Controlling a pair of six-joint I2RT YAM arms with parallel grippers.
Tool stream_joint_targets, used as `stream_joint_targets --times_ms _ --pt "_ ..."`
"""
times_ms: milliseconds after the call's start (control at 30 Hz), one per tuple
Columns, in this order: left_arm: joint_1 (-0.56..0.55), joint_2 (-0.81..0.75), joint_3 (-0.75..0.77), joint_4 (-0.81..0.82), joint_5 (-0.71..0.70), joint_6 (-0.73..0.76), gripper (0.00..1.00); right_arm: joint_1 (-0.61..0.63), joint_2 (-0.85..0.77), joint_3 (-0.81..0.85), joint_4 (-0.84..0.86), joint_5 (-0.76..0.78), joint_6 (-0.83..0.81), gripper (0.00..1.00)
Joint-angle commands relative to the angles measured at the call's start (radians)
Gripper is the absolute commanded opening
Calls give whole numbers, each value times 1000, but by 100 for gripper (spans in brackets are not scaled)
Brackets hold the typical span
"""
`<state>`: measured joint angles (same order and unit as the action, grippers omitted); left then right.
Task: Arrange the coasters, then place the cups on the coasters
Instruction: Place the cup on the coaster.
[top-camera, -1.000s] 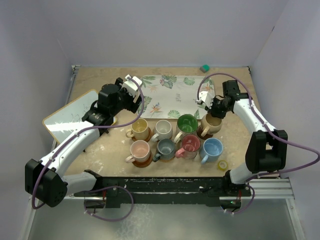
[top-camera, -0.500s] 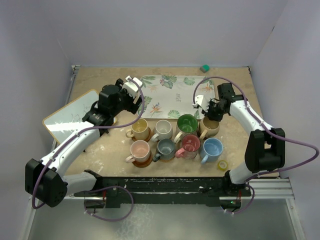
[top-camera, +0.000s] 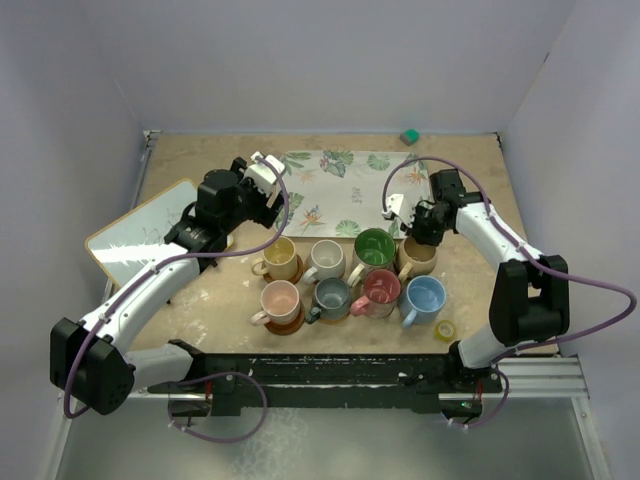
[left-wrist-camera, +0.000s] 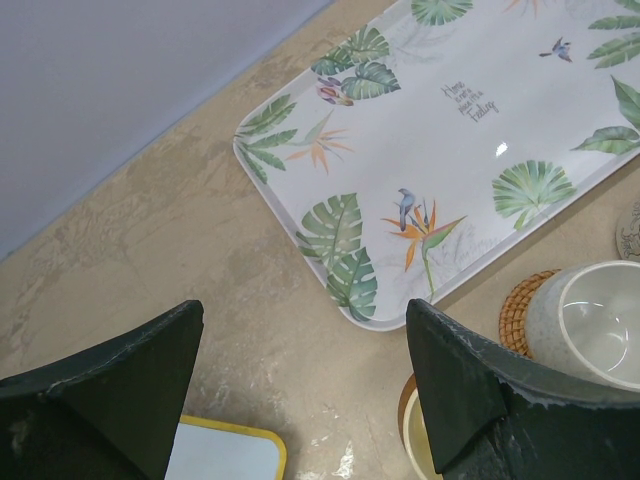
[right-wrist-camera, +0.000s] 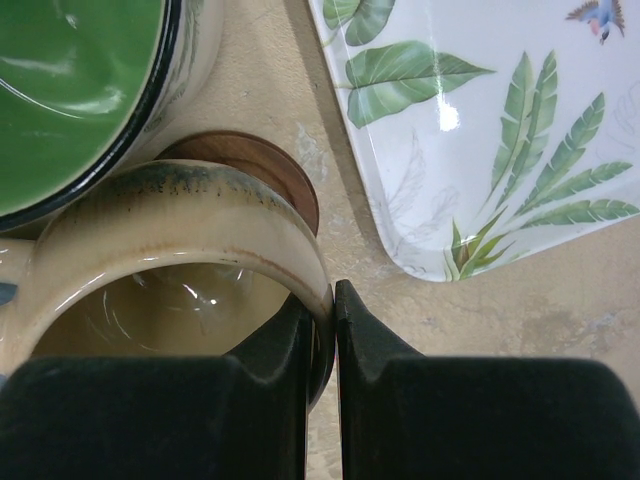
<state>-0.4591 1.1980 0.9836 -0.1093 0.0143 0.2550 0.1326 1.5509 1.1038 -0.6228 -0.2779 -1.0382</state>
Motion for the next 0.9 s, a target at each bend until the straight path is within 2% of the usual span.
stream_joint_targets --times_ms 0,867 --pt "7 -35 0 57 15 10 79 12 -22 5 21 -5 29 3" --pt "7 -40 -5 55 19 15 79 44 -55 -20 55 41 72 5"
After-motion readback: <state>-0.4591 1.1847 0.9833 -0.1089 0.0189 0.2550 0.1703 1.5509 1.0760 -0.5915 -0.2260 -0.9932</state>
